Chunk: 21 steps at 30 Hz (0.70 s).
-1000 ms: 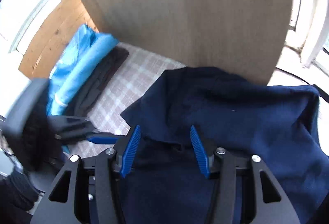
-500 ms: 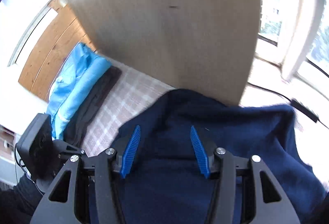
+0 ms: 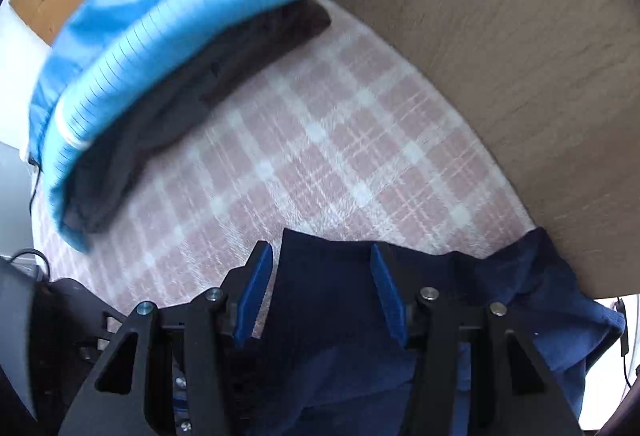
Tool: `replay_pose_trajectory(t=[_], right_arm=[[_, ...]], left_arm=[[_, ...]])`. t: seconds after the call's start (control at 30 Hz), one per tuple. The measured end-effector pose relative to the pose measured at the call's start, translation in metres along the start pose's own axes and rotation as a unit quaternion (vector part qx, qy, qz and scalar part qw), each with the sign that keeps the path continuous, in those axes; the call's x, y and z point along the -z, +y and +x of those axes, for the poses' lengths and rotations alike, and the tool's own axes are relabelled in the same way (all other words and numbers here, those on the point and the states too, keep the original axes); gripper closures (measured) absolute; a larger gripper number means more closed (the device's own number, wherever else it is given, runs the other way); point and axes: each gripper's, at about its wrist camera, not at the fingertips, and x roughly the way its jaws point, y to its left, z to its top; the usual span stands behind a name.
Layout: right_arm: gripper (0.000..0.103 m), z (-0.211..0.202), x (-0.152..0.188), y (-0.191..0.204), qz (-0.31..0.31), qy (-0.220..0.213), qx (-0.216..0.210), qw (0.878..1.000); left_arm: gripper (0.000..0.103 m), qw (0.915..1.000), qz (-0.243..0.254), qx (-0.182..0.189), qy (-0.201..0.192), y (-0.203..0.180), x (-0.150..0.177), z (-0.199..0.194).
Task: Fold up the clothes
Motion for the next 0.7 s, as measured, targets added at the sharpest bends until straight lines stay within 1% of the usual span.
replay_pose_trajectory(t=[0.07,0.1,0.13,0.17,0.23,0.33,0.4,0.5,0.57,0.6,0.63,0.67,0.7], right_arm=[[0.053,0.0,0.0,0.002,-0.006,-0.012,0.006,1.0],[0.061,-0.001,0.0,0.002,-0.011,-0.016,0.015,1.0],[0.089,-0.001,0.001,0.002,-0.015,-0.021,0.024,0.999],[0.099,-0.003,0.001,0.001,-0.017,-0.026,0.028,0.999],[0.098,-0.015,0.002,-0.009,0.001,-0.049,0.006,0.999],[0.098,-0.062,0.011,-0.024,0.027,-0.133,-0.009,0.991],[0.098,-0.094,0.021,-0.034,0.046,-0.192,-0.019,0.98],[0.098,-0.128,0.067,-0.052,0.083,-0.268,-0.026,0.959],[0.097,-0.147,0.099,-0.064,0.109,-0.31,-0.034,0.944],[0.094,-0.14,0.115,-0.072,0.128,-0.288,-0.046,0.948],[0.089,-0.126,0.129,-0.08,0.148,-0.246,-0.031,0.957],[0.085,-0.113,0.144,-0.088,0.168,-0.204,-0.016,0.964],[0.074,-0.099,0.158,-0.096,0.187,-0.161,-0.001,0.969]], left_arm=[[0.1,1.0,-0.002,-0.001,-0.002,0.002,0.001,-0.001],[0.1,1.0,-0.003,-0.001,-0.003,0.002,0.002,-0.001],[0.1,1.0,-0.004,-0.001,-0.003,0.003,0.003,-0.002],[0.1,1.0,-0.005,-0.002,-0.004,0.004,0.003,-0.002],[0.1,1.0,-0.007,-0.004,-0.006,0.006,0.004,-0.004],[0.1,0.9993,-0.017,-0.027,-0.017,0.016,0.0,-0.012],[0.1,0.9979,-0.031,-0.049,-0.028,0.027,-0.005,-0.021],[0.1,0.9935,-0.054,-0.085,-0.053,0.045,-0.01,-0.038],[0.1,0.9903,-0.061,-0.11,-0.058,0.052,-0.011,-0.045],[0.1,0.9889,-0.061,-0.123,-0.058,0.054,-0.011,-0.047],[0.1,0.9879,-0.058,-0.132,-0.056,0.055,-0.01,-0.049],[0.1,0.9888,-0.05,-0.131,-0.049,0.054,-0.007,-0.049],[0.098,0.9905,-0.043,-0.122,-0.045,0.052,-0.005,-0.049]])
